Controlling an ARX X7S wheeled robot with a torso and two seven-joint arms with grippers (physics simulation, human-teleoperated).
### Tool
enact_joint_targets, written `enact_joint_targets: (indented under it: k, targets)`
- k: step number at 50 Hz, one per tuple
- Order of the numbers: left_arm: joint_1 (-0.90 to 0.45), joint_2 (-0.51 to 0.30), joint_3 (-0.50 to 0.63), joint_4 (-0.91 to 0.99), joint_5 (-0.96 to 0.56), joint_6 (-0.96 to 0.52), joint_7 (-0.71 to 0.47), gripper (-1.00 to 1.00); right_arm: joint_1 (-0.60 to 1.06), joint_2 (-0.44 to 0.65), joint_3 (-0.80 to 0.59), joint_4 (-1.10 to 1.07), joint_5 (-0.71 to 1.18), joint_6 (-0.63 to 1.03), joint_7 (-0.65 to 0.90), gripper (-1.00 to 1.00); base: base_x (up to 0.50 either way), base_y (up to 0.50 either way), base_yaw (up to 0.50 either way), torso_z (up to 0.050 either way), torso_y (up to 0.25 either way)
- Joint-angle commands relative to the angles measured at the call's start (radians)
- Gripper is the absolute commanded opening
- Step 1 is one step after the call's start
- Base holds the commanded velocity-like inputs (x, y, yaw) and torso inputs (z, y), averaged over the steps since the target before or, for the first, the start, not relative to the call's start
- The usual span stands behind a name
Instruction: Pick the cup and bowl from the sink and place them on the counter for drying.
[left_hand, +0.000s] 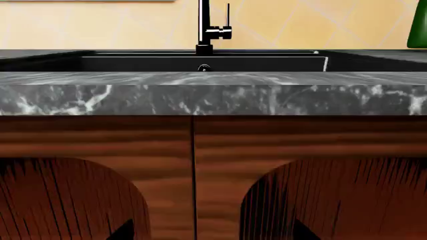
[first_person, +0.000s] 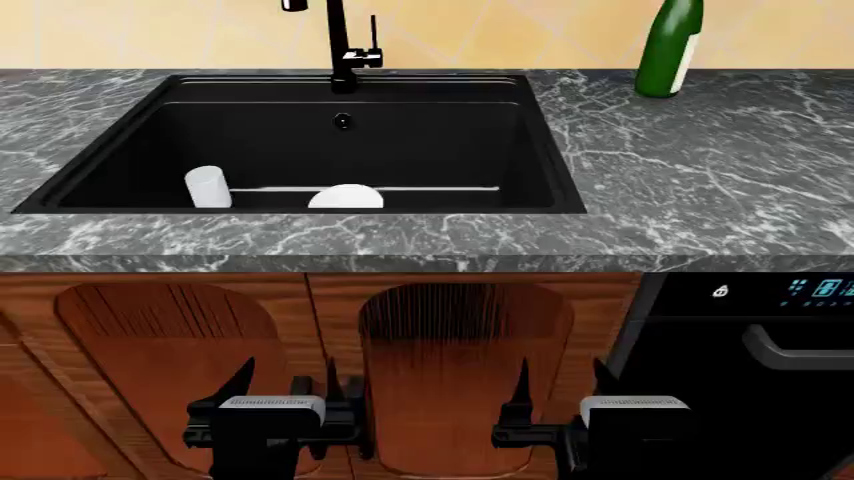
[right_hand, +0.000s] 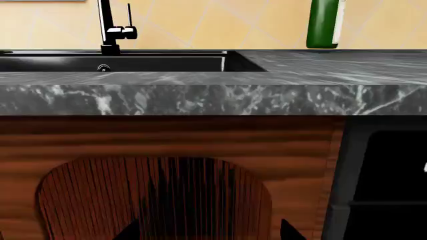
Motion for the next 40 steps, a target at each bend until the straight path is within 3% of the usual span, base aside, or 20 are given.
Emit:
enact_joint_targets:
  k: [1, 20, 40]
  targets:
    - [0.0, -0.016, 0.019, 0.004, -0.011, -0.003, -0.021, 1.0, -0.003, 0.02, -0.039, -0.004, -0.022, -0.015, 0.023, 1.0, 0.0, 0.0, 0.0, 0.0, 0.0]
    - [0.0, -0.062, 0.066, -0.002, -0.064, -0.002, -0.065, 1.0, -0.009, 0.057, -0.058, -0.017, 0.062, -0.019, 0.081, 1.0, 0.0, 0.01, 0.0, 0.0, 0.0]
    - [0.004, -0.092, 0.091, -0.004, -0.094, 0.003, -0.086, 1.0, -0.003, 0.085, -0.1, -0.01, 0.056, -0.011, 0.124, 1.0, 0.0, 0.44, 0.0, 0.0, 0.0]
